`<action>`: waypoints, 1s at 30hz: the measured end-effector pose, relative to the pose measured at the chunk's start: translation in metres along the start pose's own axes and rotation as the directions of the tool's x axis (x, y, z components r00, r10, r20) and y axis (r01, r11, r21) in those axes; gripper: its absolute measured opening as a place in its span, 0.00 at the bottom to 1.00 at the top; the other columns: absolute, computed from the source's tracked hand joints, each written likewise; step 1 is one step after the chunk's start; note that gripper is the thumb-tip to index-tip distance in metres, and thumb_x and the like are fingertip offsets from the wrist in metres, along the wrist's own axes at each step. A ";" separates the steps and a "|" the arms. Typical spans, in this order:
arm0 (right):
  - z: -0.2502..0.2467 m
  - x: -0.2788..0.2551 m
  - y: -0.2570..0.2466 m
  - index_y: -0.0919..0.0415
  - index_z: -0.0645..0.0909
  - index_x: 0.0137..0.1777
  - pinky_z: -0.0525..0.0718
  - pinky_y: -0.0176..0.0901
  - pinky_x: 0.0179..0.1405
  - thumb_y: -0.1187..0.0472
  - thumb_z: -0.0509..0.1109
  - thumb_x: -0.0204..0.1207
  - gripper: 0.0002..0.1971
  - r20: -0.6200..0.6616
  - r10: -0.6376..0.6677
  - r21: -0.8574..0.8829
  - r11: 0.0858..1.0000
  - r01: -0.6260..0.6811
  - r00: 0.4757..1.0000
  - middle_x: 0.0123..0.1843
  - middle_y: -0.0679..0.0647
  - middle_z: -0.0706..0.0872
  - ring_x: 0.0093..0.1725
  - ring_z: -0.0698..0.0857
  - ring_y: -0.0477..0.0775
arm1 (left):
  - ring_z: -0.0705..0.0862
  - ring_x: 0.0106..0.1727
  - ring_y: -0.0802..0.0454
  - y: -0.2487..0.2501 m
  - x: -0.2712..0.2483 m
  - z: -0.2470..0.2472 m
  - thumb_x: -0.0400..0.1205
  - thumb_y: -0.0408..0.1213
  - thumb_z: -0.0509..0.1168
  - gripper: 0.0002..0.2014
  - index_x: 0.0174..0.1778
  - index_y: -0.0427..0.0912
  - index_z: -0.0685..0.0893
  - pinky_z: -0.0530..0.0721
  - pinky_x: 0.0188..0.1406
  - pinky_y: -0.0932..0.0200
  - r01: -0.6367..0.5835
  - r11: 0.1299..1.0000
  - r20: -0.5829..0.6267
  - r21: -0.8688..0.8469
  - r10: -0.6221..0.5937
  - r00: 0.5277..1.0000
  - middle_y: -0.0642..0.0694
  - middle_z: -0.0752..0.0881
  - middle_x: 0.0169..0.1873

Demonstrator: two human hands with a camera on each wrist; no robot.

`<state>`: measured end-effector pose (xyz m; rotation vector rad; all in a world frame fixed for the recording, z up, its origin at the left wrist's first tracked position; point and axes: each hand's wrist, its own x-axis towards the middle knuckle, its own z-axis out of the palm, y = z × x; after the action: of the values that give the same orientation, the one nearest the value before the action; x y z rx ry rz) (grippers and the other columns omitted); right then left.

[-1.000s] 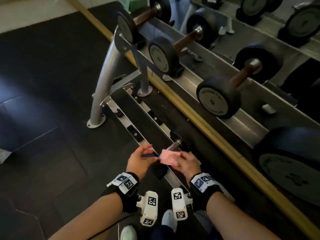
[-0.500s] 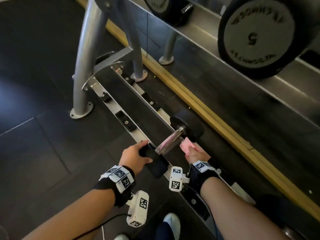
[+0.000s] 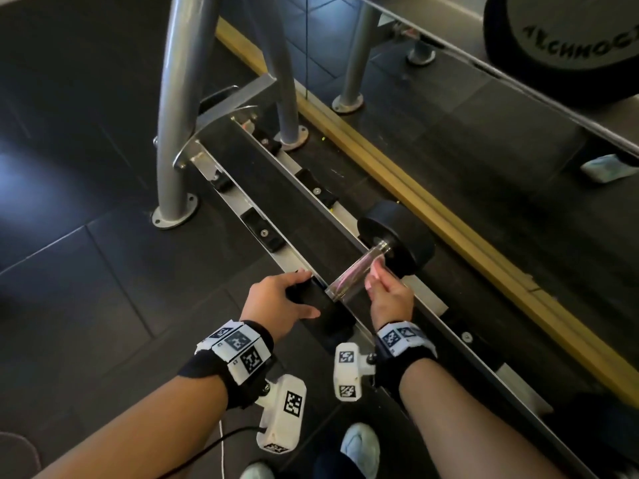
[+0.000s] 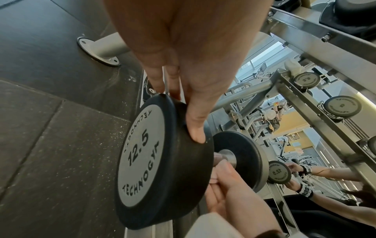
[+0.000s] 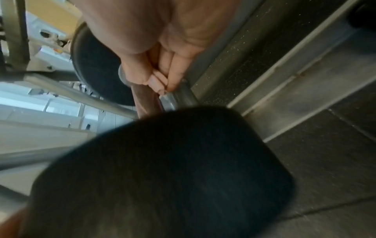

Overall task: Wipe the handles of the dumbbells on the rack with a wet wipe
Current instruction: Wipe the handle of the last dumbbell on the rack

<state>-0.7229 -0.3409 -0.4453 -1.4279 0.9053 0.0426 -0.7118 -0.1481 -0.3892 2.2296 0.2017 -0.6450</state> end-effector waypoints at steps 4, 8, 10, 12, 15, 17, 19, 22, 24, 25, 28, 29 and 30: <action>-0.001 -0.024 0.014 0.33 0.90 0.48 0.79 0.24 0.29 0.40 0.72 0.76 0.06 0.105 0.051 -0.098 0.994 -0.040 0.993 0.46 0.35 0.89 0.45 0.88 0.36 | 0.80 0.65 0.60 0.001 -0.001 0.000 0.69 0.40 0.82 0.35 0.72 0.63 0.79 0.71 0.61 0.69 -0.006 1.000 0.020 0.016 0.006 1.000 0.58 0.83 0.69; -0.018 -0.022 0.009 0.28 0.88 0.50 0.80 0.33 0.50 0.48 0.73 0.77 0.08 0.136 -0.051 -0.166 0.983 0.073 0.989 0.52 0.31 0.89 0.54 0.85 0.36 | 0.79 0.70 0.57 0.002 -0.002 -0.002 0.70 0.40 0.82 0.35 0.72 0.64 0.79 0.70 0.63 0.68 -0.005 1.000 0.031 0.028 0.004 1.000 0.60 0.81 0.71; -0.025 -0.011 -0.002 0.27 0.87 0.50 0.78 0.33 0.48 0.52 0.73 0.78 0.12 0.037 -0.081 -0.108 0.991 0.085 0.996 0.54 0.36 0.88 0.55 0.83 0.38 | 0.79 0.70 0.58 0.002 -0.001 -0.002 0.69 0.40 0.83 0.35 0.72 0.64 0.80 0.70 0.64 0.69 -0.001 1.000 0.024 0.021 0.000 1.000 0.61 0.82 0.70; -0.024 -0.003 -0.013 0.32 0.88 0.51 0.76 0.33 0.45 0.52 0.73 0.78 0.09 0.023 -0.069 -0.054 0.996 0.071 0.997 0.57 0.40 0.87 0.57 0.83 0.42 | 0.78 0.72 0.59 0.000 0.000 -0.002 0.68 0.40 0.83 0.35 0.71 0.64 0.81 0.68 0.65 0.70 -0.002 1.000 0.028 0.005 0.002 1.000 0.62 0.81 0.70; -0.007 -0.010 -0.016 0.35 0.88 0.54 0.74 0.34 0.41 0.50 0.71 0.79 0.08 0.087 0.003 -0.066 0.998 0.002 0.996 0.60 0.42 0.83 0.57 0.82 0.46 | 0.77 0.72 0.60 -0.003 0.002 -0.003 0.69 0.41 0.83 0.35 0.71 0.65 0.80 0.67 0.66 0.70 -0.007 1.000 0.033 0.006 0.007 0.999 0.64 0.81 0.70; 0.002 -0.020 -0.007 0.35 0.88 0.53 0.74 0.33 0.39 0.44 0.69 0.80 0.07 0.096 0.033 -0.145 0.989 -0.019 0.995 0.57 0.41 0.84 0.55 0.82 0.44 | 0.77 0.72 0.60 -0.004 0.002 -0.003 0.69 0.41 0.82 0.35 0.71 0.66 0.79 0.67 0.66 0.70 -0.006 1.000 0.029 0.007 0.006 1.000 0.64 0.80 0.70; 0.001 -0.032 0.000 0.38 0.90 0.50 0.74 0.30 0.35 0.35 0.66 0.77 0.14 0.136 0.060 -0.222 0.975 -0.029 0.989 0.50 0.40 0.86 0.48 0.84 0.40 | 0.76 0.72 0.60 -0.003 0.000 -0.003 0.69 0.40 0.82 0.35 0.72 0.65 0.79 0.66 0.68 0.67 -0.002 1.000 0.033 0.000 0.002 0.999 0.64 0.80 0.70; -0.013 -0.035 -0.001 0.44 0.92 0.45 0.79 0.21 0.31 0.37 0.71 0.76 0.14 0.256 0.065 -0.292 0.956 0.014 0.964 0.40 0.38 0.91 0.41 0.87 0.33 | 0.75 0.73 0.59 -0.001 -0.002 -0.003 0.70 0.39 0.81 0.35 0.73 0.64 0.78 0.65 0.69 0.67 -0.001 1.000 0.051 -0.012 0.002 0.999 0.64 0.79 0.71; -0.026 -0.028 -0.009 0.42 0.91 0.51 0.82 0.25 0.42 0.47 0.74 0.77 0.06 0.295 0.019 -0.347 0.933 0.089 0.955 0.44 0.38 0.90 0.46 0.87 0.35 | 0.75 0.75 0.58 -0.001 -0.003 -0.003 0.70 0.39 0.81 0.35 0.73 0.63 0.78 0.65 0.71 0.65 0.004 1.000 0.053 -0.018 -0.003 0.999 0.63 0.79 0.72; -0.030 -0.021 -0.012 0.42 0.89 0.55 0.81 0.29 0.47 0.53 0.73 0.78 0.08 0.258 -0.047 -0.366 0.920 0.143 0.965 0.47 0.37 0.88 0.49 0.85 0.37 | 0.75 0.75 0.58 -0.001 -0.003 -0.003 0.70 0.39 0.82 0.35 0.73 0.63 0.79 0.66 0.73 0.64 0.008 1.000 0.051 -0.023 -0.006 0.999 0.62 0.79 0.72; -0.030 -0.006 -0.022 0.41 0.87 0.60 0.78 0.30 0.45 0.59 0.69 0.82 0.12 0.071 -0.178 -0.311 0.931 0.192 0.981 0.52 0.36 0.84 0.52 0.82 0.39 | 0.76 0.75 0.58 -0.001 -0.002 -0.002 0.69 0.40 0.82 0.35 0.72 0.64 0.79 0.68 0.73 0.62 0.016 0.999 0.045 -0.041 -0.014 0.999 0.63 0.79 0.72; -0.025 -0.006 -0.022 0.39 0.87 0.57 0.77 0.28 0.43 0.57 0.68 0.83 0.12 0.077 -0.172 -0.293 0.938 0.187 0.982 0.52 0.36 0.84 0.52 0.82 0.39 | 0.76 0.74 0.58 -0.002 -0.002 -0.002 0.69 0.40 0.82 0.35 0.71 0.65 0.79 0.68 0.72 0.64 0.017 0.999 0.039 -0.043 -0.015 0.999 0.64 0.79 0.71; -0.018 -0.008 -0.021 0.37 0.87 0.54 0.75 0.26 0.40 0.54 0.67 0.83 0.10 0.111 -0.157 -0.304 0.935 0.183 0.981 0.52 0.36 0.84 0.51 0.82 0.38 | 0.76 0.74 0.59 -0.002 -0.002 -0.001 0.69 0.40 0.82 0.35 0.71 0.65 0.80 0.68 0.70 0.66 0.017 0.999 0.032 -0.047 -0.016 0.999 0.64 0.80 0.71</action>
<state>-0.7266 -0.3566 -0.4214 -1.7834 0.7225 0.1208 -0.7136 -0.1457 -0.3892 2.1730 0.2175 -0.6767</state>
